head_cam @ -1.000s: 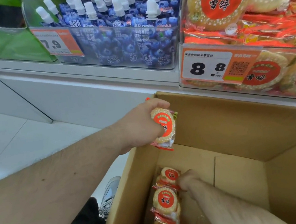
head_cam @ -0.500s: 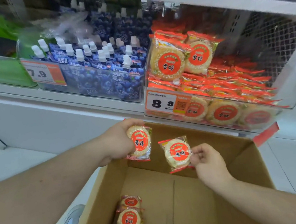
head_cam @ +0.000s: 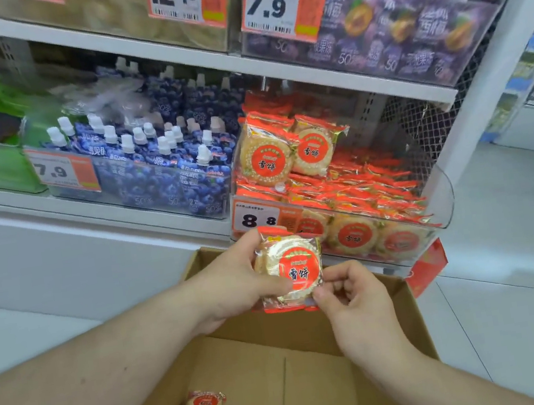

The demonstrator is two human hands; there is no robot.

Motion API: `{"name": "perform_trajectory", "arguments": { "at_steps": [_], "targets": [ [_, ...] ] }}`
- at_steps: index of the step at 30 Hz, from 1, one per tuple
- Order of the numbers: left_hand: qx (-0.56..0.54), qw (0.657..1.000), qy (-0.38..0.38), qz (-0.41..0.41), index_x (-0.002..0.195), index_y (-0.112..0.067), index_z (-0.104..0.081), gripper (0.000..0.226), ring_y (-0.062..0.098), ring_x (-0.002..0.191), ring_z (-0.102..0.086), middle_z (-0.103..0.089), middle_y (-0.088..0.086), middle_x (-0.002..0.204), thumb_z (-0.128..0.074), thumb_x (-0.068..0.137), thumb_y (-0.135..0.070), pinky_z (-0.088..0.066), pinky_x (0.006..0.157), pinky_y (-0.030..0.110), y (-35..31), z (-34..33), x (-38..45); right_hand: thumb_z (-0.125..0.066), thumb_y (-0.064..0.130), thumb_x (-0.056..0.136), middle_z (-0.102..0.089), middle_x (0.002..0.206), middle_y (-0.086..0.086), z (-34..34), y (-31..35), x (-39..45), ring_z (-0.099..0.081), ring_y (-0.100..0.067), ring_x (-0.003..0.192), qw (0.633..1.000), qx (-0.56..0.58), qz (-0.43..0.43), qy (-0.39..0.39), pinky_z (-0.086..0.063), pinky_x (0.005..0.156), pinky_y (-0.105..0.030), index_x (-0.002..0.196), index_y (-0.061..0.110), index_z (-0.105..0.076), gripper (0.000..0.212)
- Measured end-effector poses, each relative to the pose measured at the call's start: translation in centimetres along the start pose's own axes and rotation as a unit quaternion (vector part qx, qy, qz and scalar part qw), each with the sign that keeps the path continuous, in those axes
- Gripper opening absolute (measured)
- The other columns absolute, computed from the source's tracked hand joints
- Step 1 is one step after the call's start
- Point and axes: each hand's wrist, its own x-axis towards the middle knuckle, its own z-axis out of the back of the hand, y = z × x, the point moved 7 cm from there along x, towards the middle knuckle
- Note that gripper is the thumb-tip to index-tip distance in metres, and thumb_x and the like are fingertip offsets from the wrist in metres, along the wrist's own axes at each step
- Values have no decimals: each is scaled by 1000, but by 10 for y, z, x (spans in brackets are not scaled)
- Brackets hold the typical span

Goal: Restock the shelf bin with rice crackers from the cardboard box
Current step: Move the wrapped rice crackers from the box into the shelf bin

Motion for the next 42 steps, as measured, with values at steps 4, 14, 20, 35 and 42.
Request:
{"name": "perform_trajectory", "arguments": {
  "at_steps": [4, 14, 20, 35, 42],
  "targets": [
    [7, 999, -12, -29, 130, -39, -47, 79, 28, 100, -68, -66, 9, 117, -66, 76, 15, -56, 81, 48, -13, 1, 3, -77, 6, 78, -64, 88, -5, 5, 9, 11, -57, -13, 75, 1000, 17, -21, 7, -54, 76, -32, 95, 18, -60, 27],
    [44, 994, 61, -82, 130, -75, -21, 113, 59, 109, -52, -23, 14, 155, -66, 66, 7, -45, 79, 74, -43, -12, 9, -70, 7, 86, -75, 91, -3, 9, 40, 28, -71, -16, 85, 992, 49, -11, 115, -55, 69, -21, 103, 13, -66, 18],
    [89, 980, -58, -167, 132, -62, -24, 99, 14, 108, -59, -40, -6, 135, -67, 77, 8, -58, 76, 34, -72, 5, 10, -68, 1, 85, -75, 93, -8, 25, 65, 67, -72, -18, 79, 992, 110, -10, 58, -57, 63, -26, 106, 8, -65, 23],
    [162, 965, -182, -93, 148, -41, -12, 100, 6, 119, -36, -27, -7, 141, -69, 77, 0, -42, 97, 27, -52, 47, 24, -71, 33, 86, -71, 93, 2, 26, 69, 187, -65, -17, 85, 980, -157, 32, -120, -51, 72, -29, 108, 16, -69, 27],
    [163, 966, -180, -88, 148, -42, -13, 102, 10, 128, -39, -28, -7, 144, -69, 74, 1, -44, 104, 35, -48, 47, 25, -62, 38, 92, -61, 73, -1, 9, 69, 188, -61, -25, 72, 959, -269, -2, -88, -53, 72, -39, 85, 11, -62, 28]
  ]
}}
